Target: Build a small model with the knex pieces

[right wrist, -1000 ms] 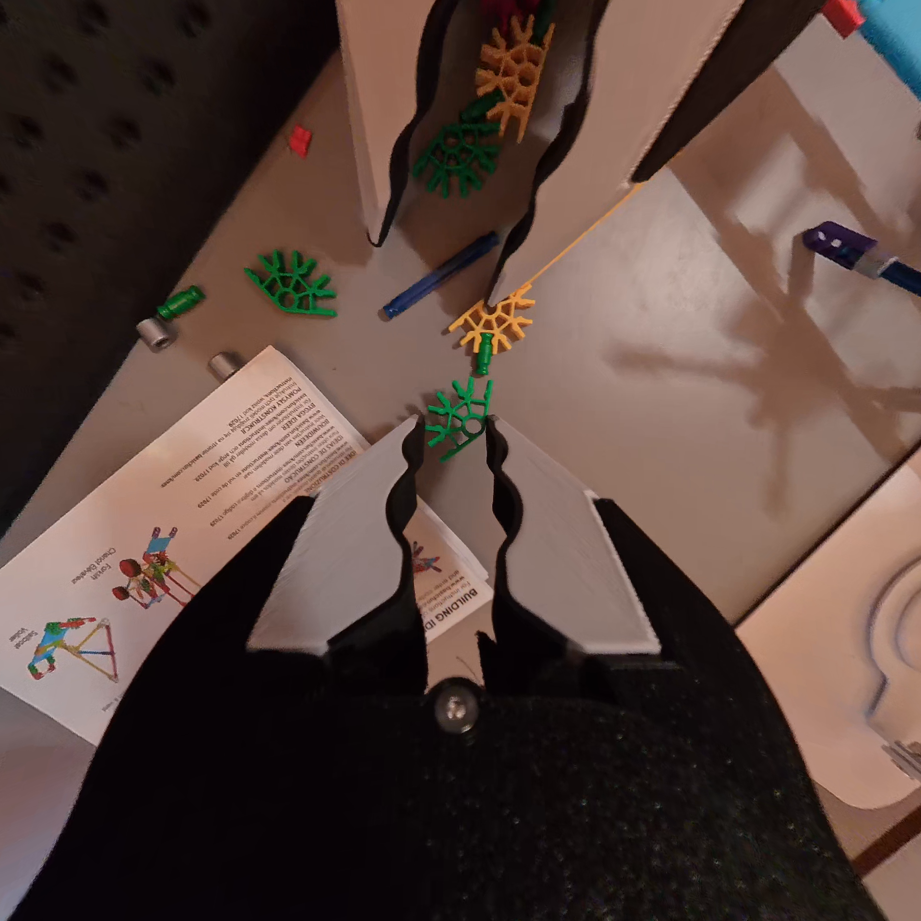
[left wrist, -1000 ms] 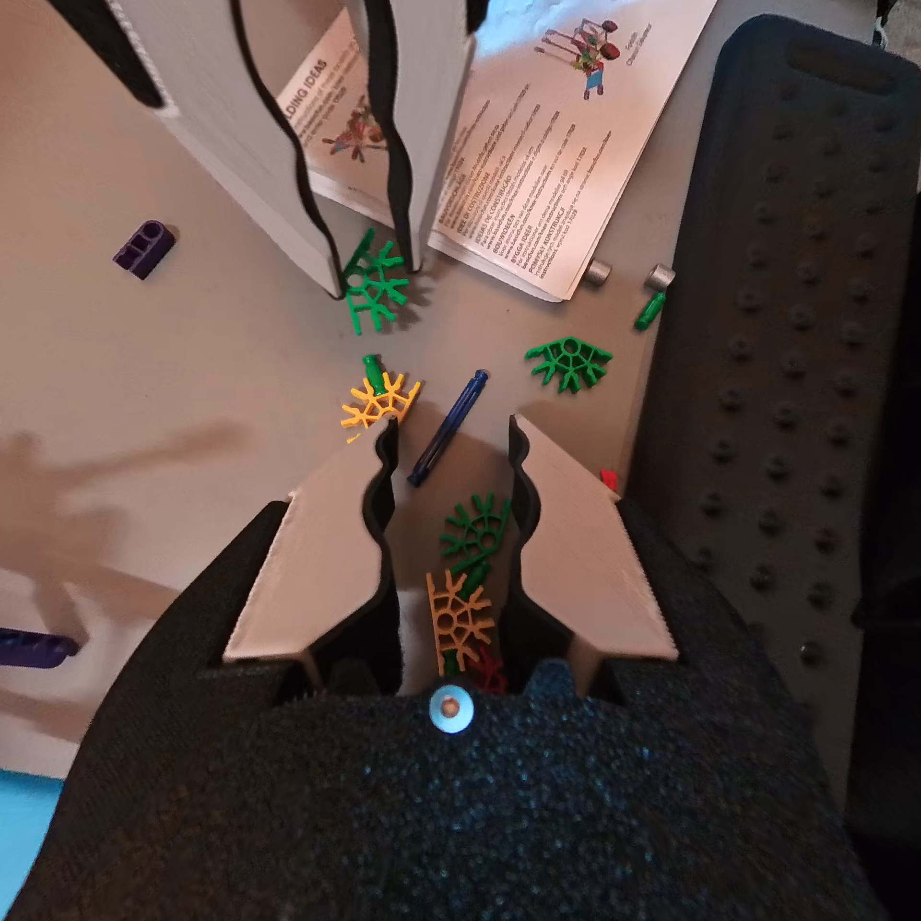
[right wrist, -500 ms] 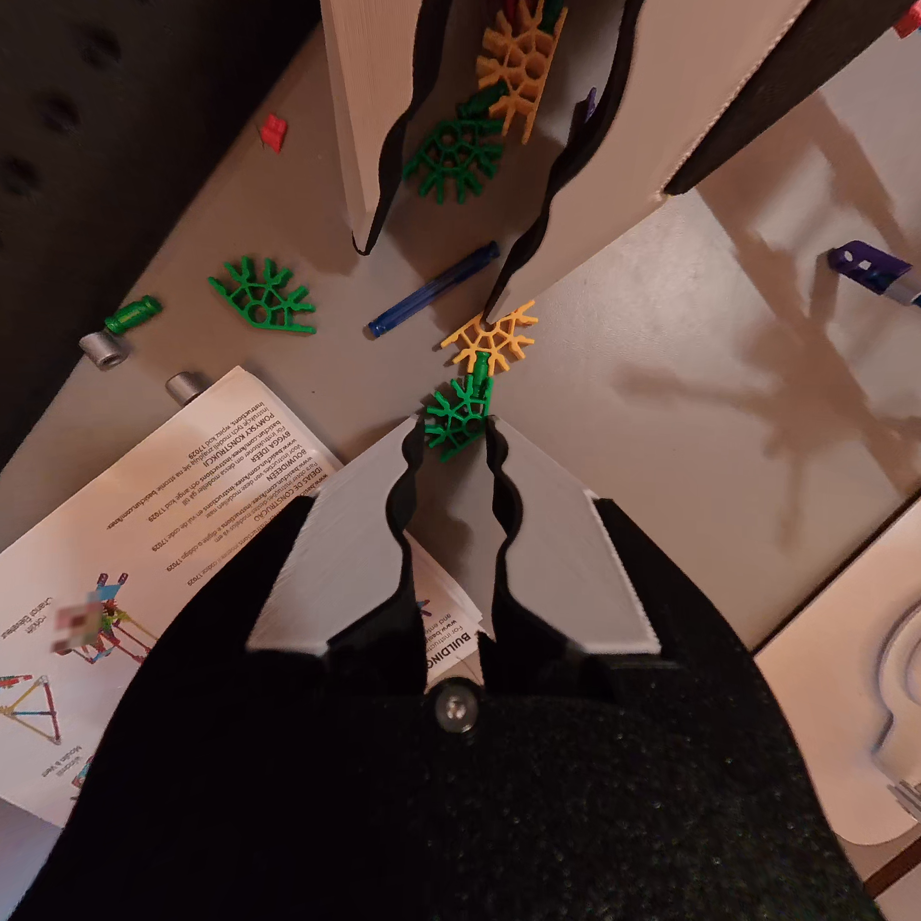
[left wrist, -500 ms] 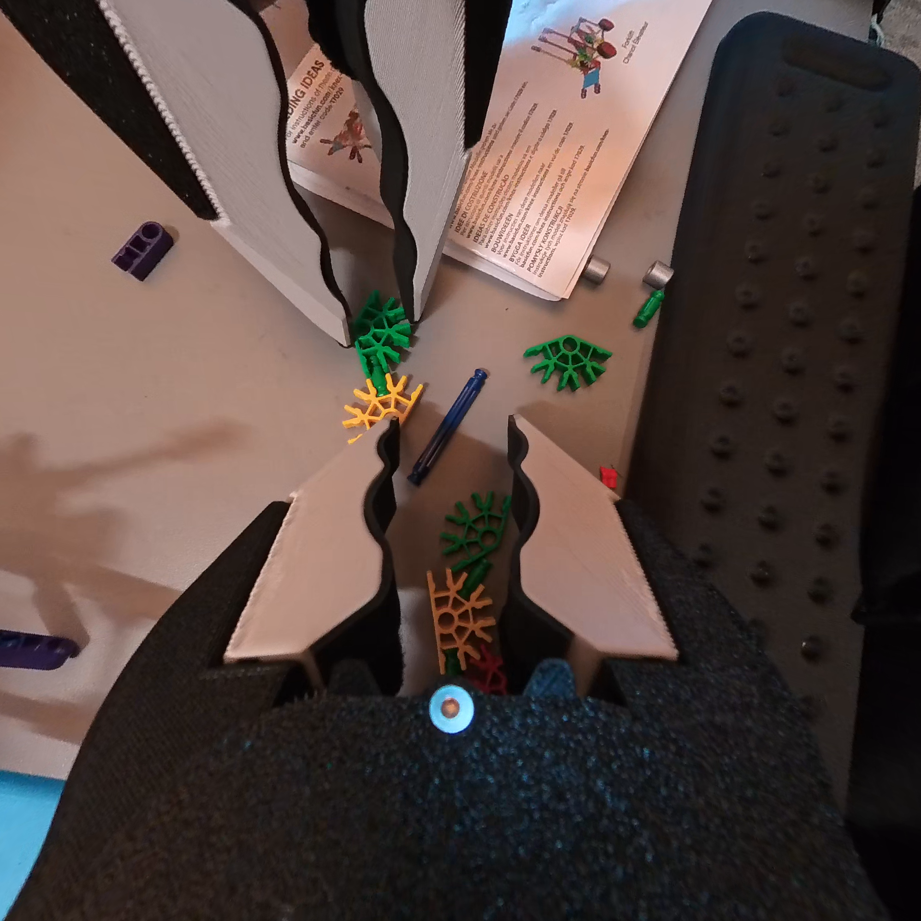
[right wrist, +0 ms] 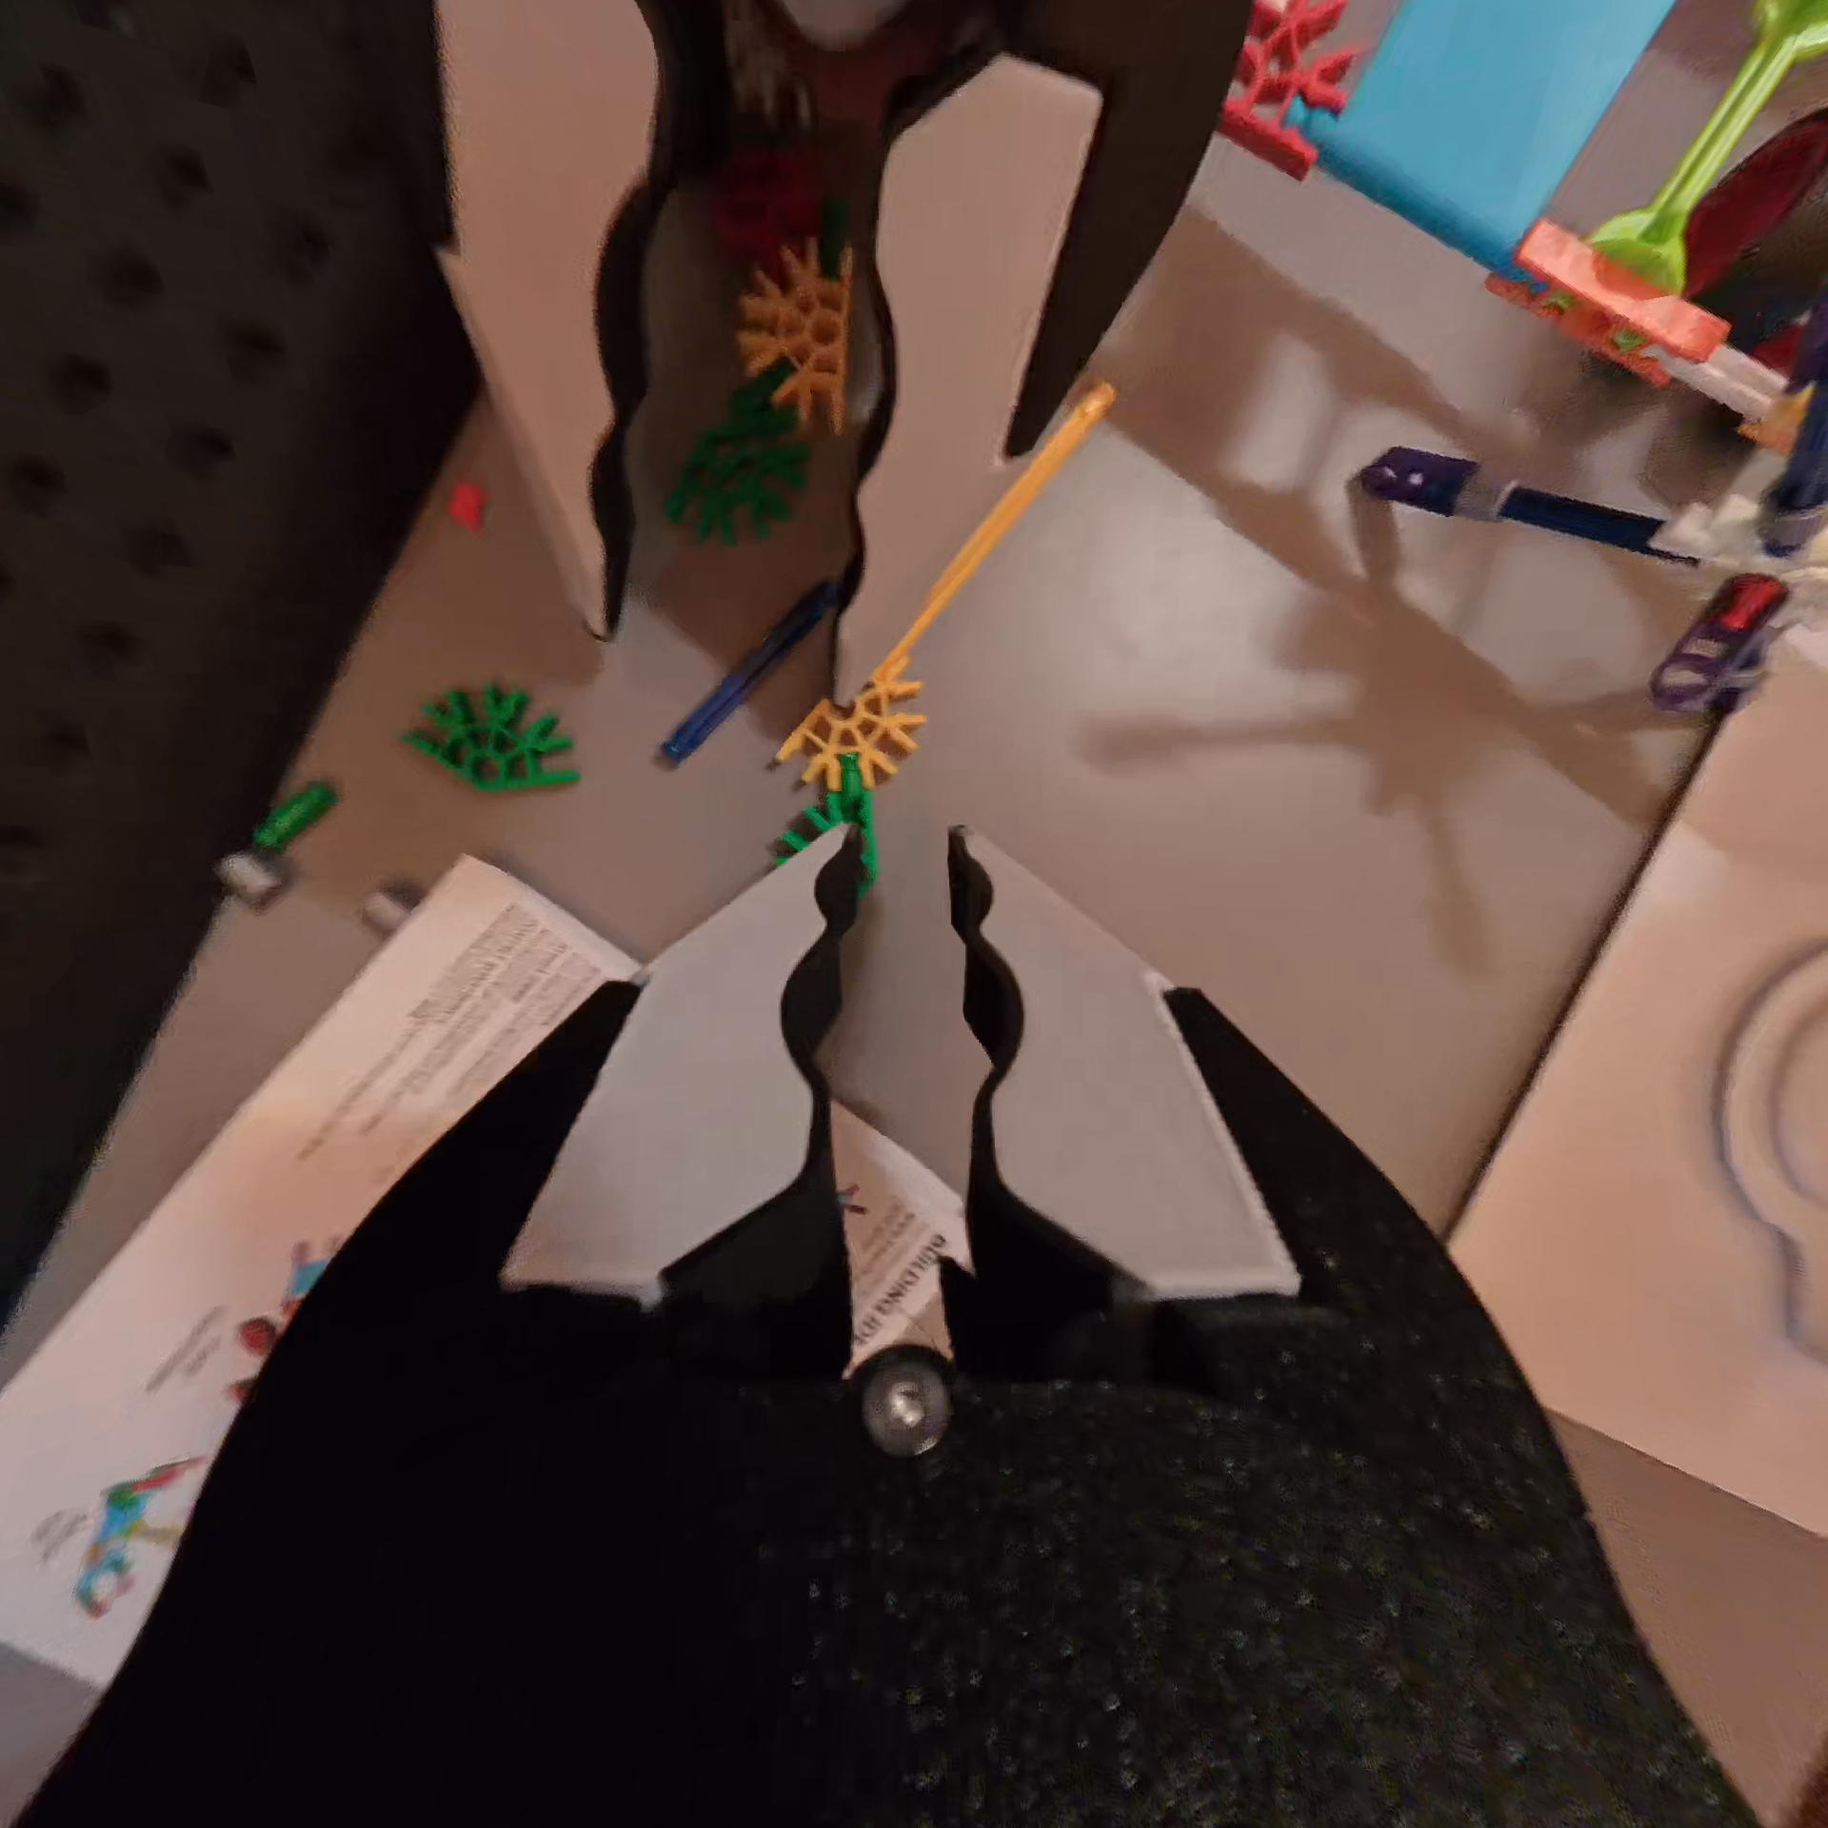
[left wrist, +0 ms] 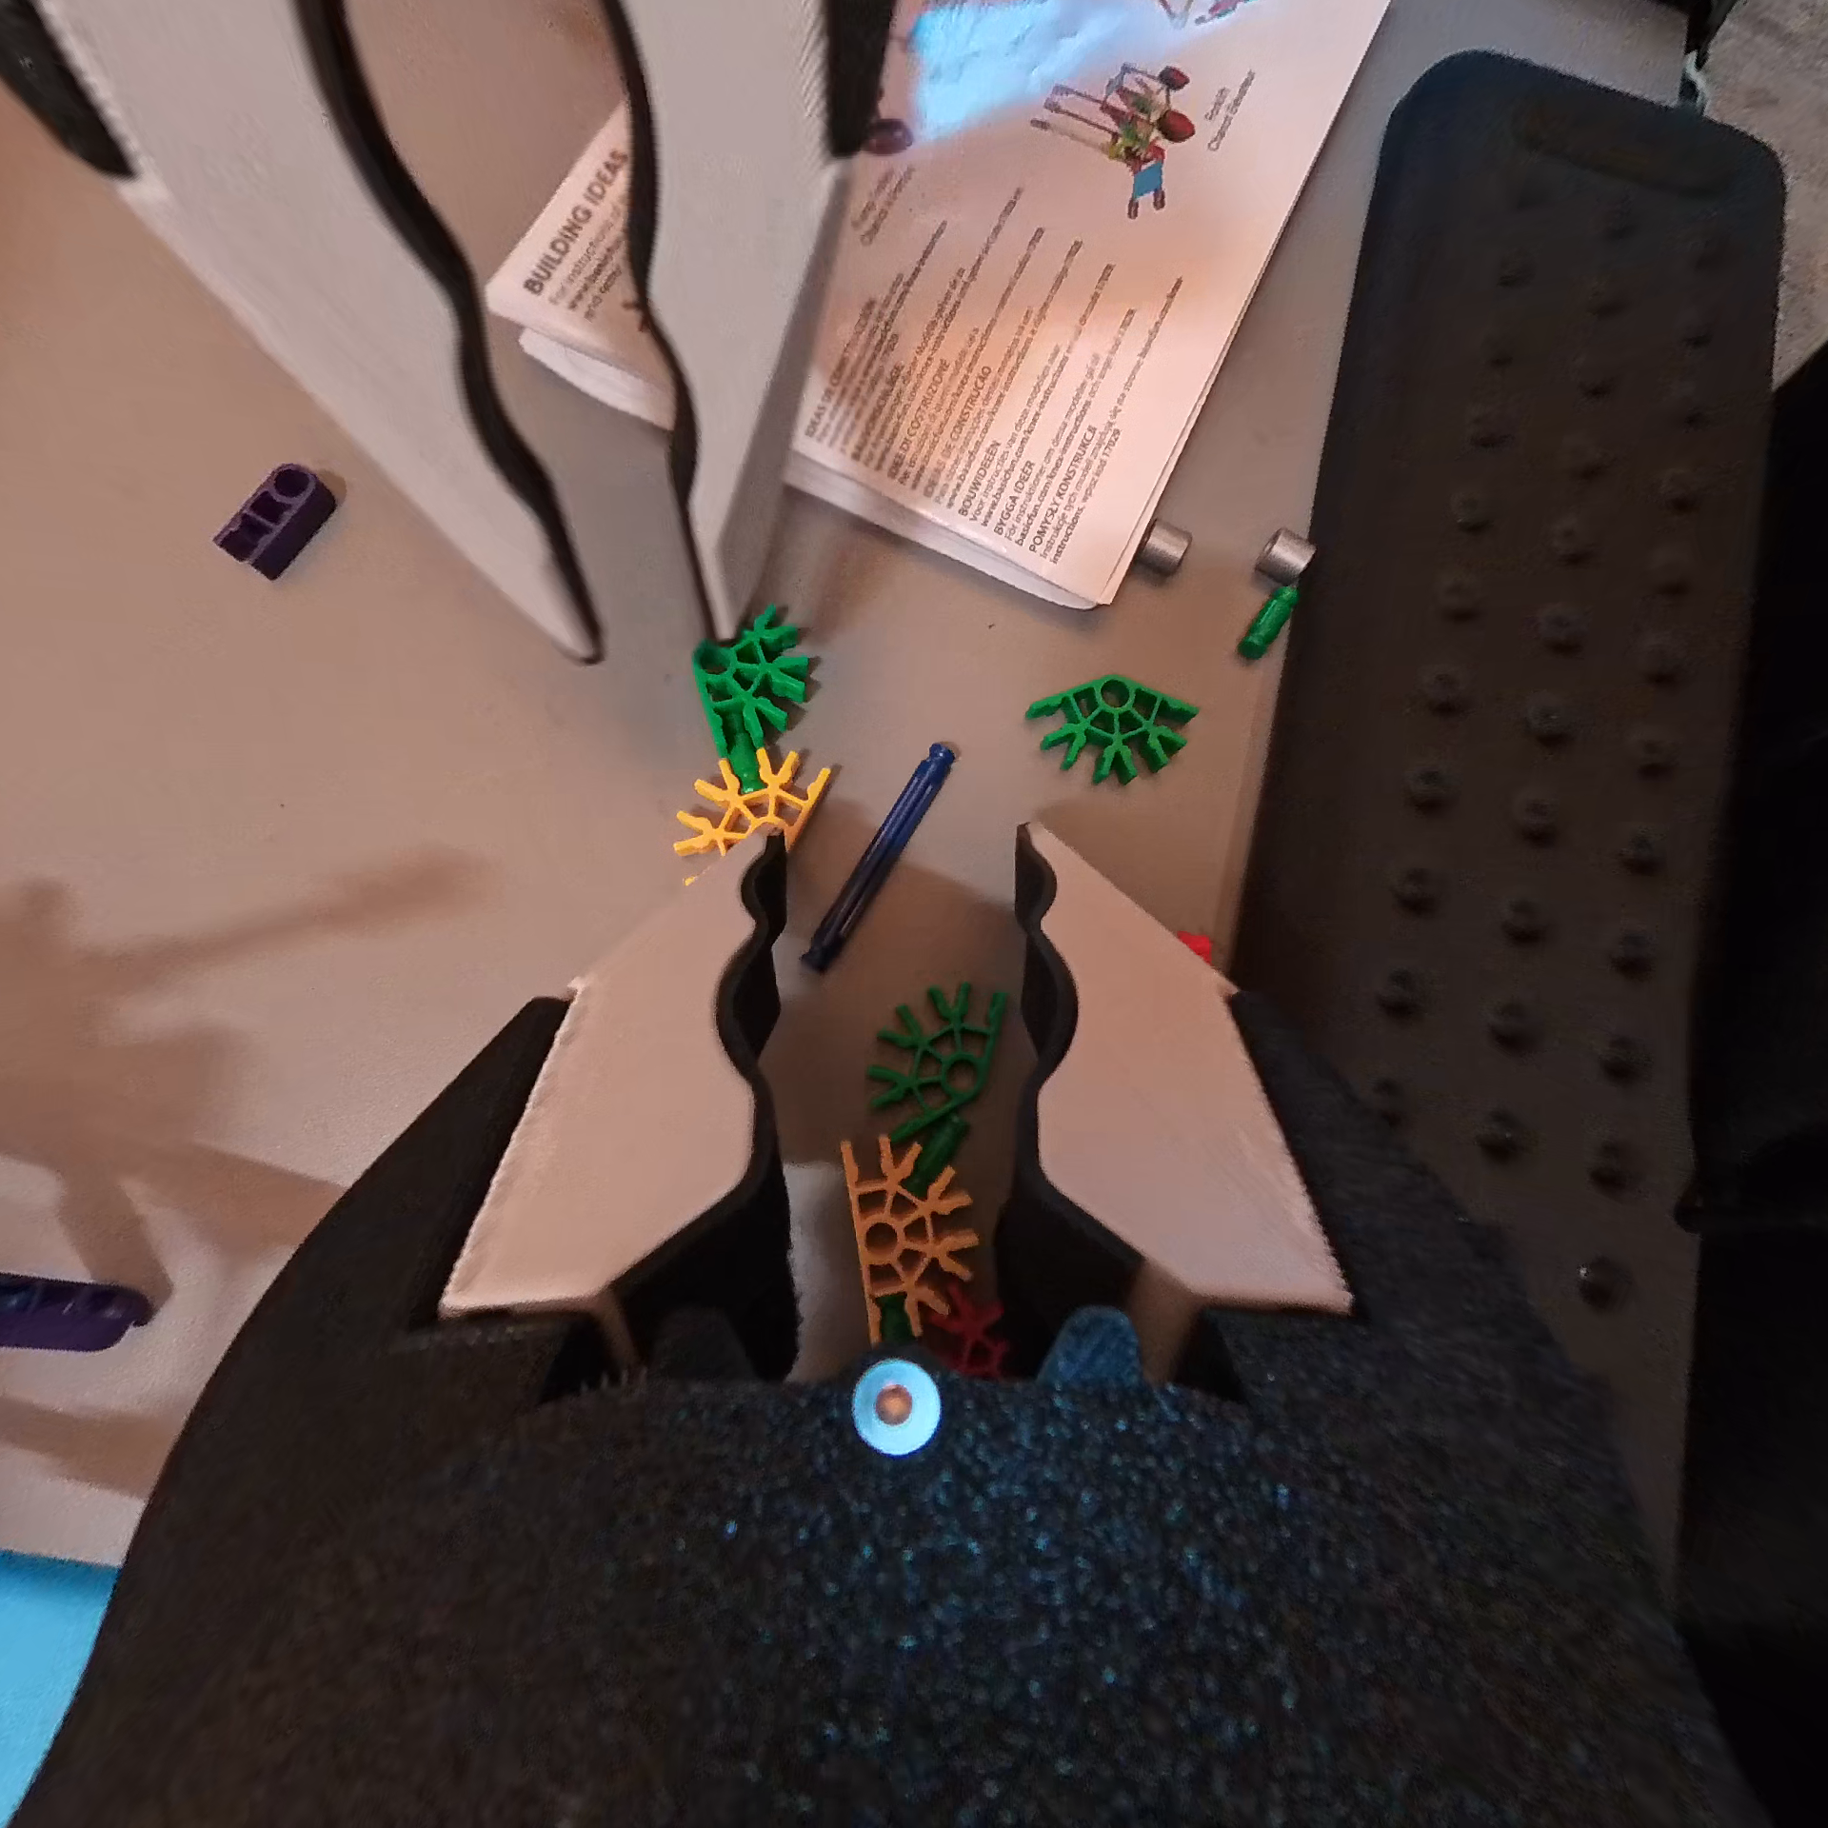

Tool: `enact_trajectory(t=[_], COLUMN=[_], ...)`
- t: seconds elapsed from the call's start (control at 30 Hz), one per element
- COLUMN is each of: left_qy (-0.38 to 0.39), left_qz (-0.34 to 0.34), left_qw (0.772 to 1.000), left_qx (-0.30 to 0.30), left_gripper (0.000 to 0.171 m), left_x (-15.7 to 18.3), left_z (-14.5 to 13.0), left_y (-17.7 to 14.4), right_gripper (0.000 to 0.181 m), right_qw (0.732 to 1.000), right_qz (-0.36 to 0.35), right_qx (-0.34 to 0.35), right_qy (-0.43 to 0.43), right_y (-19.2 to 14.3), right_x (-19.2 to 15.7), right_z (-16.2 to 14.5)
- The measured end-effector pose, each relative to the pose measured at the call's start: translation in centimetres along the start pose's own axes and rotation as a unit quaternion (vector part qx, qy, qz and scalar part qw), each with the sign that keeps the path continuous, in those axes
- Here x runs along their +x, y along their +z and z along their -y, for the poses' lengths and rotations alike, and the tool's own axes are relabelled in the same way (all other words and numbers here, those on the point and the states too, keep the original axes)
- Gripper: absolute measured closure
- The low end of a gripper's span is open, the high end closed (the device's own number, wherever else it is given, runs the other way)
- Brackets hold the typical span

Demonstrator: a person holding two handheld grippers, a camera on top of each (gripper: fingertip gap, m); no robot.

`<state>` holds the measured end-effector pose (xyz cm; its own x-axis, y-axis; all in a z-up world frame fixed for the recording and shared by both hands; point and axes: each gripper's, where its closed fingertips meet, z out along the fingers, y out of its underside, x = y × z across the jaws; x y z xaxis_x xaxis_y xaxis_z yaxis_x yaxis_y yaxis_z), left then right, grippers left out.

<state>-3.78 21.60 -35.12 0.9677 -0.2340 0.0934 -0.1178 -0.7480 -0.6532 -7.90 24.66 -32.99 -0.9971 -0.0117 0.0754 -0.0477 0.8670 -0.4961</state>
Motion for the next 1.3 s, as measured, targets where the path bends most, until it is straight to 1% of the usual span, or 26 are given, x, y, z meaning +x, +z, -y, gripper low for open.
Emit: enact_trajectory(t=[0.03, 0.07, 0.2, 0.33, 0.43, 0.67, 0.83, 0.87, 1.1, 1.17, 1.2, 1.27, 1.3], left_qy=[0.001, 0.004, 0.002, 0.000, 0.002, -0.003, -0.006, -0.006, -0.018, -0.014, -0.013, -0.018, -0.019], left_qz=[0.003, 0.005, 0.003, 0.004, 0.005, 0.006, 0.004, 0.004, -0.009, -0.006, -0.006, -0.005, -0.006], left_qw=[1.000, 1.000, 1.000, 1.000, 1.000, 1.000, 1.000, 1.000, 1.000, 1.000, 1.000, 1.000, 1.000], left_qx=[-0.006, -0.005, -0.004, -0.001, -0.001, 0.001, -0.001, -0.003, 0.012, 0.009, 0.009, 0.013, 0.013], left_gripper=[0.125, 0.126, 0.126, 0.127, 0.127, 0.127, 0.127, 0.130, 0.130, 0.129, 0.129, 0.129, 0.126], left_x=[-0.1, -0.1, -0.1, -0.1, -0.2, -0.2, -0.1, -0.2, -0.1, -0.1, -0.1, -0.2, -0.2], left_z=[-0.2, -0.2, -0.1, -0.1, -0.1, -0.1, -0.2, -0.3, -0.3, -0.3, -0.2, -0.1, -0.1], left_y=[0.1, 0.1, 0.2, 0.2, 0.2, 0.2, 0.4, 0.3, 0.2, 0.2, 0.3, 0.3, 0.3], right_gripper=[0.171, 0.181, 0.181, 0.181, 0.181, 0.181, 0.181, 0.181, 0.181, 0.181, 0.180, 0.174, 0.174], right_qw=[1.000, 1.000, 1.000, 1.000, 0.999, 0.998, 0.997, 0.997, 0.993, 0.993, 0.994, 0.996, 0.994], right_qz=[0.004, -0.007, -0.010, -0.001, -0.003, 0.008, 0.025, 0.029, 0.040, 0.022, 0.008, -0.021, -0.056], right_qx=[0.007, 0.003, -0.011, -0.009, -0.027, -0.041, -0.064, -0.068, -0.104, -0.112, -0.105, -0.059, -0.047], right_qy=[0.004, 0.008, 0.024, 0.026, 0.023, 0.040, 0.039, 0.037, 0.037, 0.028, 0.036, 0.068, 0.082], right_y=[0.0, 0.2, 1.5, 1.6, 2.0, 2.1, 2.4, 2.5, 2.5, 2.0, 1.2, -1.5, -3.3], right_x=[-0.3, 0.0, -0.2, -0.8, -0.9, -1.0, -1.2, -1.4, -1.4, -0.9, -0.5, 0.6, 1.5], right_z=[0.1, -0.1, -1.0, -0.8, -1.3, -1.3, -1.2, -1.2, -1.1, -1.3, -1.1, 0.2, 0.3])
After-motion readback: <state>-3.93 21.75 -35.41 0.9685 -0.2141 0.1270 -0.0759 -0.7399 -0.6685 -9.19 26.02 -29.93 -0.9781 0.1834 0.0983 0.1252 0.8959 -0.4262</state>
